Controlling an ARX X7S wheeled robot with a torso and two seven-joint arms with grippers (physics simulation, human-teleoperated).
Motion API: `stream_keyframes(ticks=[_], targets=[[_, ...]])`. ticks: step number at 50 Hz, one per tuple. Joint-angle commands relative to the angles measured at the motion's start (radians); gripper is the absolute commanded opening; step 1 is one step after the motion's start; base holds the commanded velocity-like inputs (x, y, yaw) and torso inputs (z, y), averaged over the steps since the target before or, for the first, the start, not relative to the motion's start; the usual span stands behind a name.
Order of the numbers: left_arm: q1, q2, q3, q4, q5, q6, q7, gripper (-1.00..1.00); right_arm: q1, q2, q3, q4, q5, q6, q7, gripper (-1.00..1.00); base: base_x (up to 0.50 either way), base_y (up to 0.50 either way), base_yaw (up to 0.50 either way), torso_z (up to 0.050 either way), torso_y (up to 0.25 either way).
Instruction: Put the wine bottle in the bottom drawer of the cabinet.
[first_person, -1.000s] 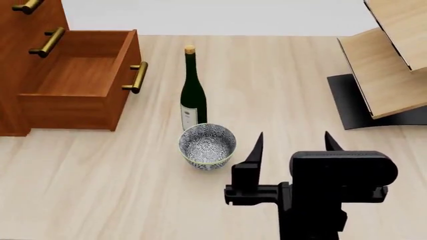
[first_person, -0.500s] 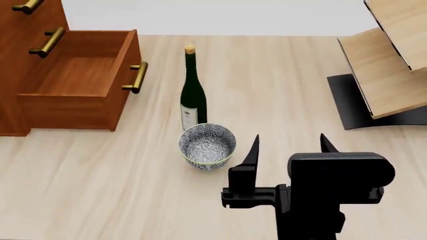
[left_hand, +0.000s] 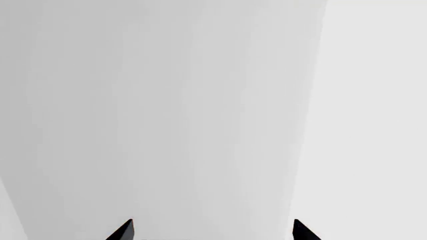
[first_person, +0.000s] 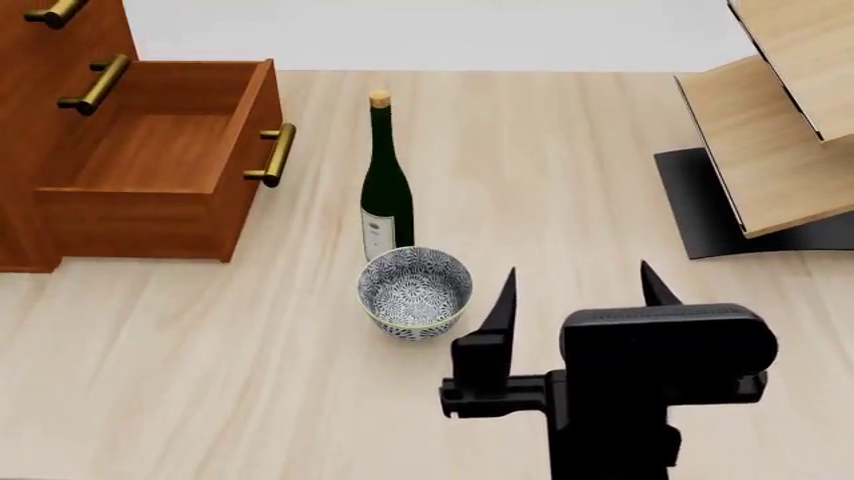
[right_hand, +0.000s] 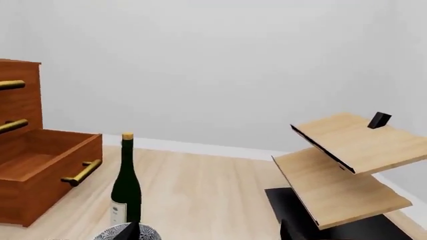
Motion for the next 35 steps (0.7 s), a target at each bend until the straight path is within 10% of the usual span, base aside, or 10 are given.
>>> stream_keyframes(ticks=[1, 35], targets=[[0.017, -0.012, 0.033, -0.002, 0.031, 0.002, -0.004, 1.0, 0.001, 0.022, -0.042, 0.0, -0.033, -0.013, 0.009, 1.0, 0.0, 0.0, 0.0, 0.0, 0.0], [0.052, -0.029, 0.084, -0.007, 0.061, 0.017, -0.005, 1.0, 0.011, 0.054, -0.099, 0.008, -0.075, -0.012, 0.036, 1.0, 0.01, 0.23, 0.0, 0.0, 0.0]])
